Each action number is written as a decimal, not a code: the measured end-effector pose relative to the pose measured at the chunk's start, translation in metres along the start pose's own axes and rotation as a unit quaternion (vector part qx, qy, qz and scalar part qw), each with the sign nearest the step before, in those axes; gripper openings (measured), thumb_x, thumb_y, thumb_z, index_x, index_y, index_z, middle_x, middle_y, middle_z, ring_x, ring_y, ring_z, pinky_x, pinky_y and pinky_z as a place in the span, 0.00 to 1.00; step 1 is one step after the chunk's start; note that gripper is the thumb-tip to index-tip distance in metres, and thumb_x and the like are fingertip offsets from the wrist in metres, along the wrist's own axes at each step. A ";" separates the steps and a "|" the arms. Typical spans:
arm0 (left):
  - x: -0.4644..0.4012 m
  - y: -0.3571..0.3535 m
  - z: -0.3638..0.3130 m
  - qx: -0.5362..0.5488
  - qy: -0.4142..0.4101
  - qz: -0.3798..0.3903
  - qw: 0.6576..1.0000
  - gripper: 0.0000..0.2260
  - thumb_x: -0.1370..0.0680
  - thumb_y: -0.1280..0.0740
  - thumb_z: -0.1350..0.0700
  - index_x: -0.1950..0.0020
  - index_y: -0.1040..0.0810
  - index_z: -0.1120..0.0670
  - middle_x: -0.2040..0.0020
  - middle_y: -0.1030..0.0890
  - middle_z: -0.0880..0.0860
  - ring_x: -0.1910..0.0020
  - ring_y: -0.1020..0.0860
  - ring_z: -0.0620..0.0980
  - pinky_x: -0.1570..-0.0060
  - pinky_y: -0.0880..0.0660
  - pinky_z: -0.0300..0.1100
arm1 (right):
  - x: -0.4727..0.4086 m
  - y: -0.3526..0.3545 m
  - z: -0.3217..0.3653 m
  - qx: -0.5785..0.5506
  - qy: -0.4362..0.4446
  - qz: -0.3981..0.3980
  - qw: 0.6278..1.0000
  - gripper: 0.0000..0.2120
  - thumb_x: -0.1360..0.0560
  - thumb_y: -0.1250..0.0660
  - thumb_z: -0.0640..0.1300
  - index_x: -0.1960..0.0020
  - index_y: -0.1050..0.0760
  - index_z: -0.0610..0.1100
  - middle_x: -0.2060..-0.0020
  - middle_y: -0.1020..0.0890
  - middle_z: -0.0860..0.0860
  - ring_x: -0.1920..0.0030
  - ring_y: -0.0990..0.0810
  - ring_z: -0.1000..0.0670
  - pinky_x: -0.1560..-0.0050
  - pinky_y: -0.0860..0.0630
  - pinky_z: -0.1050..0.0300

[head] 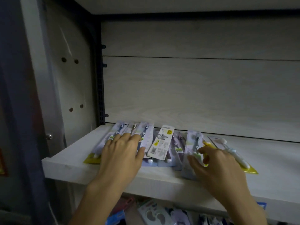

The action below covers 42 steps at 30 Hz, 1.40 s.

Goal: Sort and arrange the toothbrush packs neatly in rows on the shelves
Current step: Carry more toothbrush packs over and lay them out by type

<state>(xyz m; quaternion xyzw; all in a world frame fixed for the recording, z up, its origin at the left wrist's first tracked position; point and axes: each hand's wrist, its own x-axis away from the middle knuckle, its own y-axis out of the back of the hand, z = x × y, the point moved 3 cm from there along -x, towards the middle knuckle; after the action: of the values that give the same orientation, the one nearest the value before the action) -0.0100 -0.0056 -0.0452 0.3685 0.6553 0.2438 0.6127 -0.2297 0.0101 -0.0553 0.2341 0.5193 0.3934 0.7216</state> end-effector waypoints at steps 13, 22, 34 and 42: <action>-0.045 -0.038 -0.001 -0.091 0.035 0.082 0.992 0.18 0.23 0.44 0.39 0.45 0.24 0.49 0.43 0.24 0.49 0.41 0.29 0.51 0.44 0.33 0.45 | -0.024 -0.027 -0.008 0.047 -0.113 0.077 0.990 0.21 0.28 0.41 0.65 0.51 0.25 0.47 0.48 0.21 0.47 0.43 0.25 0.43 0.51 0.29 0.54; -0.050 -0.041 -0.004 -0.067 0.067 0.055 0.994 0.14 0.23 0.42 0.44 0.46 0.25 0.51 0.45 0.22 0.50 0.44 0.27 0.50 0.43 0.33 0.44 | -0.029 -0.023 -0.004 0.010 -0.113 0.030 0.993 0.19 0.28 0.39 0.63 0.51 0.22 0.49 0.50 0.19 0.48 0.46 0.22 0.44 0.58 0.33 0.54; -0.035 -0.010 -0.019 0.104 0.055 -0.063 0.991 0.13 0.22 0.39 0.50 0.40 0.29 0.54 0.42 0.26 0.52 0.48 0.24 0.52 0.57 0.33 0.41 | -0.012 -0.005 -0.001 -0.041 -0.084 -0.045 0.995 0.17 0.30 0.37 0.63 0.59 0.26 0.48 0.61 0.18 0.49 0.54 0.21 0.43 0.62 0.30 0.54; 0.000 0.017 -0.024 0.149 0.051 -0.067 0.985 0.19 0.23 0.37 0.48 0.35 0.30 0.53 0.44 0.36 0.50 0.48 0.28 0.50 0.57 0.38 0.34 | 0.019 0.016 0.009 -0.103 -0.052 -0.077 0.990 0.18 0.32 0.34 0.62 0.62 0.28 0.47 0.68 0.23 0.51 0.62 0.24 0.46 0.68 0.34 0.54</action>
<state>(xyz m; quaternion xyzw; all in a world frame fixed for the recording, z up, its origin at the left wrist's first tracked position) -0.0303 0.0075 -0.0289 0.3982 0.7377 0.1198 0.5318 -0.2235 0.0355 -0.0516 0.1383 0.4540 0.3757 0.7960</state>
